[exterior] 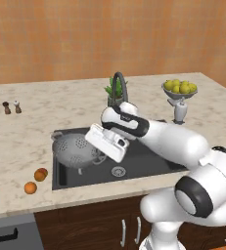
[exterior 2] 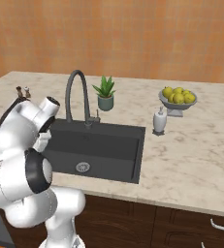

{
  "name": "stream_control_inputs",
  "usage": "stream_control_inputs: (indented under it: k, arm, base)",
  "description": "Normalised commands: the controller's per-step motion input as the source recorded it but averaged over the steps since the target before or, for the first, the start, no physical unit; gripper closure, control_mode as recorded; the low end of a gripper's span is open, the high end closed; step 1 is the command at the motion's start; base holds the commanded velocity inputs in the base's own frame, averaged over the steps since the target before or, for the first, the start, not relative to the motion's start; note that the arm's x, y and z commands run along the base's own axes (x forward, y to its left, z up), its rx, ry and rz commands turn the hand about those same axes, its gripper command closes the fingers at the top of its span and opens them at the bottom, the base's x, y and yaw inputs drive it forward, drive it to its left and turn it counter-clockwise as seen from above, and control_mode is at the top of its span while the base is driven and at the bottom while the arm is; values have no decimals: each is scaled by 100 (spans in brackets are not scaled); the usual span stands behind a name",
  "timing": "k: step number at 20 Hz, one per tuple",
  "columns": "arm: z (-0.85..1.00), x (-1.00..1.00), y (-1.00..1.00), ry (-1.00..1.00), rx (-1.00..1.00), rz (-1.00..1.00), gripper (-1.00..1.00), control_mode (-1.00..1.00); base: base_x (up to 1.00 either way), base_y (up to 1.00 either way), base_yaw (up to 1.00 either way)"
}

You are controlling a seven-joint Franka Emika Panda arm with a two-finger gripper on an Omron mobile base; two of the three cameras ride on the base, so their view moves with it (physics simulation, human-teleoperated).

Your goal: Put the colander in the sink, put the apple, tangerine, peach in the colander, and turn on the sink faucet and pour water over the colander.

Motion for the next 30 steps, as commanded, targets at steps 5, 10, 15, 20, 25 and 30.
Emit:
stream_control_inputs:
  k: [5, 10, 15, 20, 25, 30]
  arm:
    - [2, 0, -100, 6, 0, -6, 100, -100]
    - [0, 0, -100, 3, 0, 0, 100, -100]
    - [-4, 1, -100, 0, 0, 21, 100, -100]
    - [-2, 27, -100, 0, 0, 22, 100, -100]
    - [-12, 16, -72, 0, 0, 12, 100, -100]
    - [-32, 20, -1, 0, -1, 1, 100, -100]
  base:
    - [0, 0, 0]
    - [0, 0, 0]
    - [0, 0, 0]
    - [0, 0, 0]
    - [0, 0, 0]
    - [0, 0, 0]
